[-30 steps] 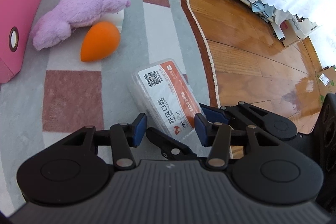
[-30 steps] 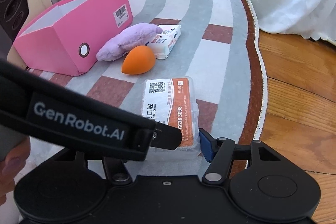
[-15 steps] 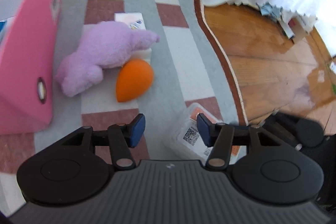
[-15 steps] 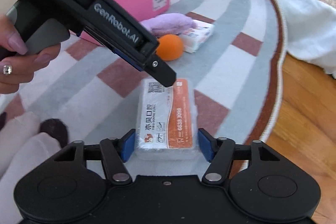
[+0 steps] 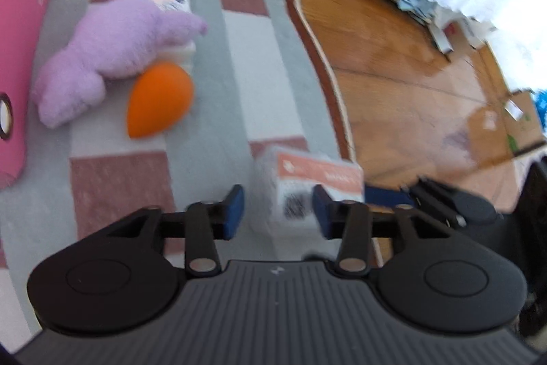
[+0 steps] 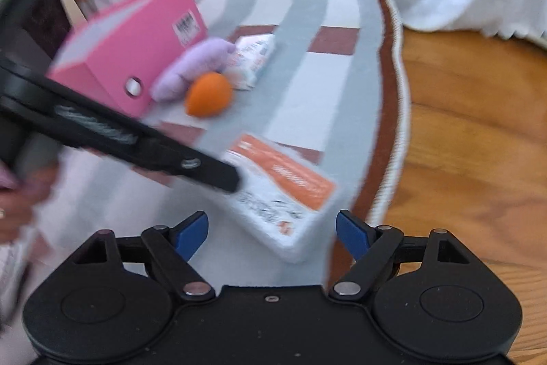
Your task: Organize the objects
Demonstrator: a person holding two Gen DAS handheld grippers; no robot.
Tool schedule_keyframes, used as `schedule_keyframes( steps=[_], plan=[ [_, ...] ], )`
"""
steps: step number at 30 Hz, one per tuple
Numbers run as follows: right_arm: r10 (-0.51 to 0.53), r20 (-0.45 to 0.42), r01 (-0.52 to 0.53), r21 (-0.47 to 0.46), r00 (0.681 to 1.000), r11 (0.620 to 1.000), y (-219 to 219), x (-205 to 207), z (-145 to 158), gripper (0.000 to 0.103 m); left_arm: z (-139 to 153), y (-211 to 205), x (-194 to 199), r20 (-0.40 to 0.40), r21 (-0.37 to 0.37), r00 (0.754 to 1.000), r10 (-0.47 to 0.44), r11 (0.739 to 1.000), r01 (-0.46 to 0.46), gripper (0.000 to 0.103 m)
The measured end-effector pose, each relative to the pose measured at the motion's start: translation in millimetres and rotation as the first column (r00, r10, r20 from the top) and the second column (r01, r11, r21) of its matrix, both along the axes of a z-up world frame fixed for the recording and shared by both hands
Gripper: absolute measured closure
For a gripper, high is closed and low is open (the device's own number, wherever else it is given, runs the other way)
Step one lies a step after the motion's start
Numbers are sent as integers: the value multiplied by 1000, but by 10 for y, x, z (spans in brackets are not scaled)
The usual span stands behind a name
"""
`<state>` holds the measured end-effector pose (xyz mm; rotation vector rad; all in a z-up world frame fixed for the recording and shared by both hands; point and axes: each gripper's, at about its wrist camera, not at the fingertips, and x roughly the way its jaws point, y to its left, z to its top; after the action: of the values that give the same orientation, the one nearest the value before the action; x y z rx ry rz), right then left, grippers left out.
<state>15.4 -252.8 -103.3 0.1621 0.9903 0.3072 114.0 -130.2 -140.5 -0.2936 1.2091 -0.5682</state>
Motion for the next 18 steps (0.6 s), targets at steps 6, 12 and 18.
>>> schedule_keyframes(
  steps=[6,12,18],
  plan=[
    [-69,20,69,-14,997,998,152,29,-117,5,-131,7,58,-63,-76,997,34,996,-39,53],
    [-41,105,64,-221,994,973,450,-64,-209,6,-156,24,-1,-76,-92,994,73,993,-79,53],
    [-6,182,57,-276,983,960,583,-122,-171,17,-57,146,-49,-34,-73,993,112,991,-114,54]
  ],
)
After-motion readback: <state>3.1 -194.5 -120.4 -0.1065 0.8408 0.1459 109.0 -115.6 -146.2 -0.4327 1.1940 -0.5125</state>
